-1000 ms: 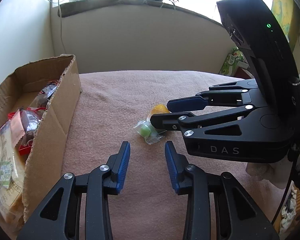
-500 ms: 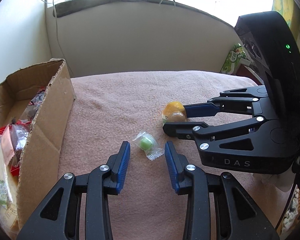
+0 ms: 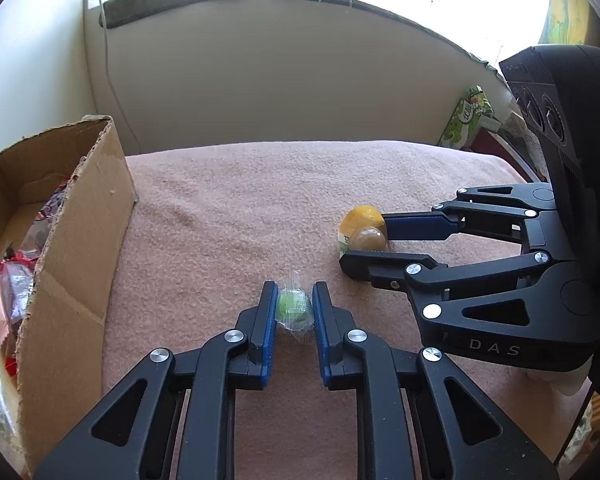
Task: Organize snacks
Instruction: 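Carry the green mint in the left tool over the box while the right tool carries the sweet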
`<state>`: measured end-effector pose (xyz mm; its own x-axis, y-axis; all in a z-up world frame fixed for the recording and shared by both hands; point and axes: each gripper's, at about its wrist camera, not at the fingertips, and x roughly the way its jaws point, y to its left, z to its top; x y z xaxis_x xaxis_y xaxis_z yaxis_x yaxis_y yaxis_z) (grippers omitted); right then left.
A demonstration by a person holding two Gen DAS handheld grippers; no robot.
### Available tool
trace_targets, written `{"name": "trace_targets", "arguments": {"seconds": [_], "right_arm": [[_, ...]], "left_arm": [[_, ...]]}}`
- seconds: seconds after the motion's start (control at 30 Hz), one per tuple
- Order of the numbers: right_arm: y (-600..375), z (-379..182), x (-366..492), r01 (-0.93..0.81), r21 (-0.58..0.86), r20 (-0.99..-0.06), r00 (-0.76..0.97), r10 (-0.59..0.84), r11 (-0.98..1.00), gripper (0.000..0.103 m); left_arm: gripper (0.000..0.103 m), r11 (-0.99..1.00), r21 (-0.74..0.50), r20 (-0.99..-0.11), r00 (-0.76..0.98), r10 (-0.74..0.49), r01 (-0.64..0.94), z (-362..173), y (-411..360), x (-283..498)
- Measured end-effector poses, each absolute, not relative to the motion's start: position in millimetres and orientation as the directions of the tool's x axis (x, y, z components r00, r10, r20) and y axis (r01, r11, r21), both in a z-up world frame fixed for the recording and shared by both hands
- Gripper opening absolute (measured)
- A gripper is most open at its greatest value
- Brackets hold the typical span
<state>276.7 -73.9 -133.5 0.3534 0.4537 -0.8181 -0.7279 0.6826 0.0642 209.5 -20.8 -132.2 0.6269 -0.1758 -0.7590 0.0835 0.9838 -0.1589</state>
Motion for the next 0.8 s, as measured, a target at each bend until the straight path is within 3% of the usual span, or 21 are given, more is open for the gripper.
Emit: {"name": "trace_targets", "arguments": {"seconds": [0.8], "right_arm": [[-59, -82, 239, -0.732, 0.046, -0.766, 0.411, 0.494, 0.680, 0.036]], "left_arm": [[0.016, 0.984, -0.158, -0.633, 0.757, -0.163, 0.080, -70, 12, 134]]}}
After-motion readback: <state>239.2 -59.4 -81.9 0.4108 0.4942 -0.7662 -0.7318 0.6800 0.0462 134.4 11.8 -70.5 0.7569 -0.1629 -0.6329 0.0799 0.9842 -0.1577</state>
